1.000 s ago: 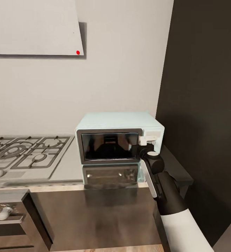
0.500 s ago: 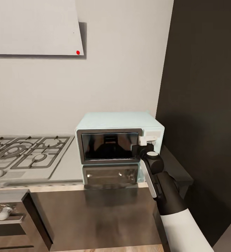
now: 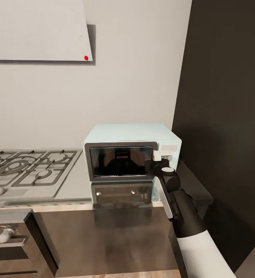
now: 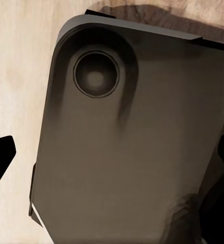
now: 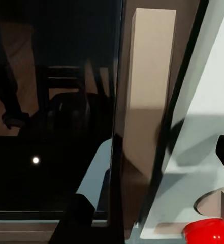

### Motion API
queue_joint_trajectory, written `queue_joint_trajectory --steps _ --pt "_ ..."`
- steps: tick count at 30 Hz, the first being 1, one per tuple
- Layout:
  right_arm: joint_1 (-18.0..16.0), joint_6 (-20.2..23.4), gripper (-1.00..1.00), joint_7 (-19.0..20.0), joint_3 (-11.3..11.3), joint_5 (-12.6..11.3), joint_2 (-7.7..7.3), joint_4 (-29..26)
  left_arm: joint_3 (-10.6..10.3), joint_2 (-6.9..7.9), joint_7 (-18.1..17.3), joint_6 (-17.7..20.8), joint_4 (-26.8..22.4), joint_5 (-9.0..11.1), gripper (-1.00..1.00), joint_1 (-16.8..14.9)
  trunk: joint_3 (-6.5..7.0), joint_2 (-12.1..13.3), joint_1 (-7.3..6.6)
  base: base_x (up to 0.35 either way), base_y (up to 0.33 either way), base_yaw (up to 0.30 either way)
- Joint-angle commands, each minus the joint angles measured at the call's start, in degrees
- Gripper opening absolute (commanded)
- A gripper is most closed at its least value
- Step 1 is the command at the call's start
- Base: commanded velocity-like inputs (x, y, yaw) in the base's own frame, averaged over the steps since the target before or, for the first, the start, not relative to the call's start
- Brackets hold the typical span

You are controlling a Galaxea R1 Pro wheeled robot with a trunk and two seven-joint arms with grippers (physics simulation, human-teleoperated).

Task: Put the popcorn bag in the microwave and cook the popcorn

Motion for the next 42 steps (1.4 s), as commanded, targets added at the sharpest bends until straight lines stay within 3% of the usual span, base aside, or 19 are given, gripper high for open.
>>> queue_joint_trajectory --steps 1,23,42 --pt "0.0 0.8 -1.00 -0.8 -0.3 1.5 0.00 0.0 0.1 -0.02 0.0 -0.1 -0.1 0.3 1.00 0.0 -0.06 0.0 0.00 0.000 0.000 0.000" --pt "0.0 3.1 -1.00 -2.1 -0.3 1.6 0.00 -0.5 0.1 0.04 0.0 -0.1 -0.1 0.3 1.00 0.0 -0.06 0.0 0.00 0.000 0.000 0.000" --pt "0.0 2.8 -1.00 -2.1 -0.3 1.7 0.00 -0.3 0.2 0.01 0.0 -0.1 -0.2 0.3 1.00 0.0 -0.06 0.0 0.00 -0.207 0.025 0.000"
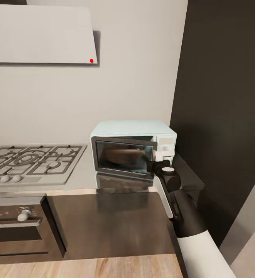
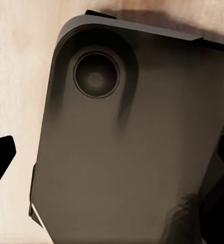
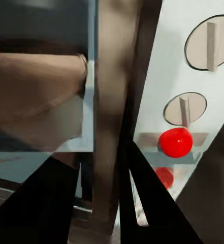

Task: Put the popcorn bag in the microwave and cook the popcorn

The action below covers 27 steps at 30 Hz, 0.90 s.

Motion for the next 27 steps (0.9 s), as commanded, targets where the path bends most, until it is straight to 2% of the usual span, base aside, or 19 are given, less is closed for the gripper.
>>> queue_joint_trajectory --steps 1,11,22,23,27 --pt "-0.1 0.6 -1.00 -0.3 0.0 1.0 0.00 0.0 0.1 -0.01 0.0 -0.1 -0.1 0.3 1.00 0.1 -0.05 0.0 -0.03 -0.326 0.000 0.000" --pt "-0.1 0.5 -1.00 -0.3 0.0 0.9 0.00 0.0 0.1 0.02 0.0 -0.1 -0.1 0.3 1.00 0.1 -0.05 0.0 -0.03 -0.318 0.000 0.000" --pt "-0.1 0.9 -1.00 -0.3 0.0 0.9 0.00 0.0 0.0 0.03 0.0 -0.1 -0.1 0.3 1.00 0.1 -0.05 0.0 -0.03 -0.026 0.000 0.000" --pt "-0.1 0.9 1.00 -0.3 0.0 0.9 0.00 0.0 0.0 0.03 0.0 -0.1 -0.1 0.3 1.00 0.1 -0.05 0.0 -0.03 0.000 0.000 0.000" --pt "-0.1 1.1 1.00 -0.2 0.1 0.9 0.00 -0.1 0.0 0.05 0.0 -0.1 -0.1 0.3 1.00 0.1 -0.05 0.0 -0.03 0.000 0.000 0.000"
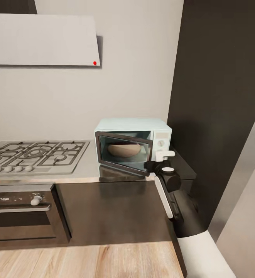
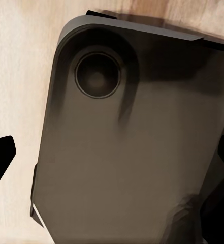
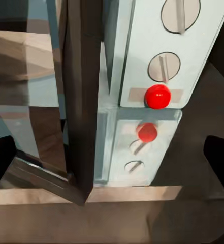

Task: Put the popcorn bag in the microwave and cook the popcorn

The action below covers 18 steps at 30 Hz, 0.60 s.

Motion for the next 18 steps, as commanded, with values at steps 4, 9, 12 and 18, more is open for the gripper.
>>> queue_joint_trajectory --steps 4,9,12,18 --pt "0.0 0.5 1.00 0.0 0.1 0.0 0.00 -0.1 0.1 -0.03 0.0 -0.1 -0.1 0.3 1.00 0.0 -0.05 0.0 0.00 0.000 0.000 0.000" --pt "0.0 3.3 1.00 0.6 0.1 0.0 0.00 -0.8 0.1 -0.07 0.0 -0.1 -0.1 0.3 1.00 0.0 -0.05 0.0 0.00 0.000 0.000 0.000" --pt "0.1 5.4 1.00 2.2 0.1 0.0 0.00 -1.8 0.1 -0.07 -0.1 -0.1 -0.1 0.3 1.00 0.0 -0.05 0.0 0.00 0.000 0.000 0.000" --pt "0.0 9.9 1.00 6.5 0.1 0.1 -1.24 -3.8 0.1 -0.03 0.0 -0.1 -0.1 0.3 1.00 0.0 -0.05 0.0 0.00 0.000 0.000 0.000"
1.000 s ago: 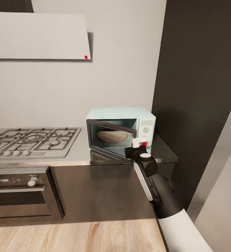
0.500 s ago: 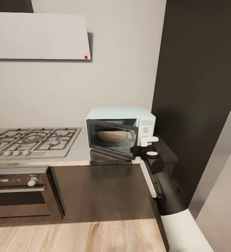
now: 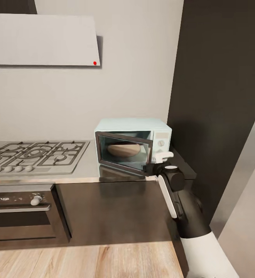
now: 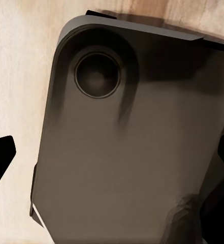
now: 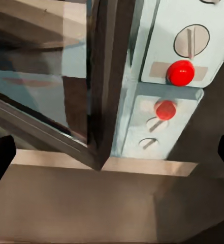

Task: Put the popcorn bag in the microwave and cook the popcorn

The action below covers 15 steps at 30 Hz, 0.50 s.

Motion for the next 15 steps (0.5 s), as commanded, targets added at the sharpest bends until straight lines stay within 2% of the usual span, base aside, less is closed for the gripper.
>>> queue_joint_trajectory --steps 1,2,8,12,14,15 --pt "0.0 0.4 1.00 -0.1 0.1 -0.1 -1.03 0.0 0.1 -0.04 0.0 -0.1 -0.1 0.3 1.00 0.0 -0.05 0.0 0.00 0.000 0.000 0.000" --pt "0.0 0.9 1.00 0.0 0.1 -0.1 -2.76 -0.1 0.1 -0.03 0.0 -0.1 -0.1 0.3 1.00 0.0 -0.05 0.0 0.00 0.000 0.000 0.000" --pt "0.0 2.4 1.00 0.0 -0.3 0.0 -7.26 0.0 0.1 0.00 0.0 -0.1 -0.1 0.3 1.00 0.0 -0.05 0.0 0.00 0.000 0.000 0.000" --pt "0.0 2.1 1.00 -0.2 -0.7 0.1 -8.03 -0.1 0.1 0.01 0.0 -0.1 -0.1 0.3 1.00 0.0 -0.05 0.0 0.00 0.000 0.000 0.000" --pt "-0.1 1.5 1.00 0.5 0.0 -0.5 -8.58 0.1 0.1 0.01 -0.1 -0.1 -0.1 0.3 1.00 0.0 -0.05 0.0 0.00 0.000 0.000 0.000" --pt "-0.1 1.1 1.00 0.8 0.3 -0.9 -8.34 0.0 0.1 -0.01 0.0 -0.1 -0.1 0.4 1.00 0.0 -0.05 0.0 0.00 0.000 0.000 0.000"
